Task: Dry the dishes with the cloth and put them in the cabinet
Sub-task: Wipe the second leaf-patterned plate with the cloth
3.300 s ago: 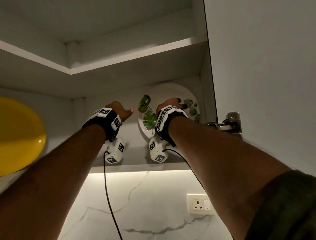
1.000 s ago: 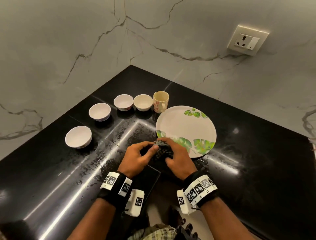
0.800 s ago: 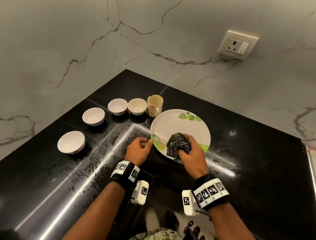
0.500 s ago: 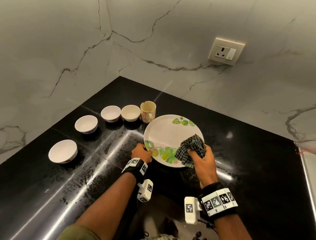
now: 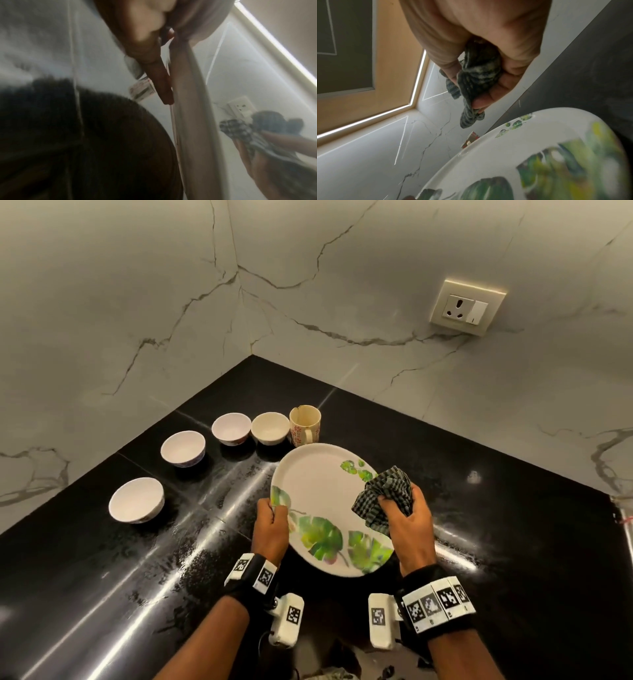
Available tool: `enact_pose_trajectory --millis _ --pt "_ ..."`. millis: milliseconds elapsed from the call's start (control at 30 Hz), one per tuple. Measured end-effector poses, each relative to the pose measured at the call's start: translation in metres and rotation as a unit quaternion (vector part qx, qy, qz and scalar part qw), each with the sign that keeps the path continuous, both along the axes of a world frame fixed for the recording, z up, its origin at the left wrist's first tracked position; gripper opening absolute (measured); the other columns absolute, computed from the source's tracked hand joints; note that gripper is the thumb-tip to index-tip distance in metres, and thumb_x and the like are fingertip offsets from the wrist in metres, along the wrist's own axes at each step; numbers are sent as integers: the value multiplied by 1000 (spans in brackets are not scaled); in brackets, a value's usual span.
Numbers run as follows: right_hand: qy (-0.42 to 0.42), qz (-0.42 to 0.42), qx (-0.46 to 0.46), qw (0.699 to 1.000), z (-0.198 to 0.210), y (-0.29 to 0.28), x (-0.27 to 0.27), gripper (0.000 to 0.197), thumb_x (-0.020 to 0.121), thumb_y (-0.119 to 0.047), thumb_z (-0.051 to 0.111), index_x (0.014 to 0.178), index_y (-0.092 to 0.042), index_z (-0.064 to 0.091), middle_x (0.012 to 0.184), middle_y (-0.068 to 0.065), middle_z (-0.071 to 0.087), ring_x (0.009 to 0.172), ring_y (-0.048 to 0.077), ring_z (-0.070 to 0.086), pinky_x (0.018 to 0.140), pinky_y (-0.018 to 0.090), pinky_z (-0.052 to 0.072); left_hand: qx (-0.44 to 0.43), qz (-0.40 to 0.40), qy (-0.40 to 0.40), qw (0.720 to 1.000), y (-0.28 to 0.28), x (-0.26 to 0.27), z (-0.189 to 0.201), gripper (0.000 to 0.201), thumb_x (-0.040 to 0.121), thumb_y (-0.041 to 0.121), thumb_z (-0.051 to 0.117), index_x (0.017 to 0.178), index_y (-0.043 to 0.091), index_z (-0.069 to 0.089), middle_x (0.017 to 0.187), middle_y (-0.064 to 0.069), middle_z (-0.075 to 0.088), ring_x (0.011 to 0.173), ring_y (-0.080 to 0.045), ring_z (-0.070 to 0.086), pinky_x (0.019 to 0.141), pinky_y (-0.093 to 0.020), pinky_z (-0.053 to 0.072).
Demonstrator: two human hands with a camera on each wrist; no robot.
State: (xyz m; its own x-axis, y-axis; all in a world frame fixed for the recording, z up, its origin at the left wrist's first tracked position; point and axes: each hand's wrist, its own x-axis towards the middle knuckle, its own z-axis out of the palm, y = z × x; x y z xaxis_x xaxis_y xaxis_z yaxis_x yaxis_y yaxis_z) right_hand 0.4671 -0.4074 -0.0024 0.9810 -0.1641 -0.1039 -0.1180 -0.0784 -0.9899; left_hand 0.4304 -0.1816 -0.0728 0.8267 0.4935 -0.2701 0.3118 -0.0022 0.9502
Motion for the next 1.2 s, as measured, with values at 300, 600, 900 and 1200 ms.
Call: enact_pose_trajectory --millis 300,600,900,1200 --pt "-186 129 3 974 60 71 0 49 91 -20 70 136 -32 53 127 -7 64 118 13 63 98 47 56 50 87 -198 975 54 -71 67 28 108 34 43 105 20 68 91 -8 72 81 -28 68 73 -44 58" --pt "-527 361 -243 730 67 168 -54 35 91 -23 67 126 -18 71 153 10 46 146 30 37 116 47 37 86 185 -282 937 50 -125 120 34 109 33 39 97 25 69 87 -7 71 79 -25 67 68 -43 55" --pt "-412 245 -164 862 82 193 -51 81 79 -5 74 152 -9 41 145 8 53 132 20 51 109 29 47 203 248 -288 902 66 -156 129 30 107 20 36 94 17 63 71 -1 57 60 -17 53 53 -37 45" --pt "-514 253 -227 788 93 200 -44 52 80 -9 73 131 -19 68 137 11 56 123 31 49 104 37 39 218 284 -287 889 68 -165 129 33 109 20 36 87 13 60 68 4 55 58 -12 50 52 -26 42"
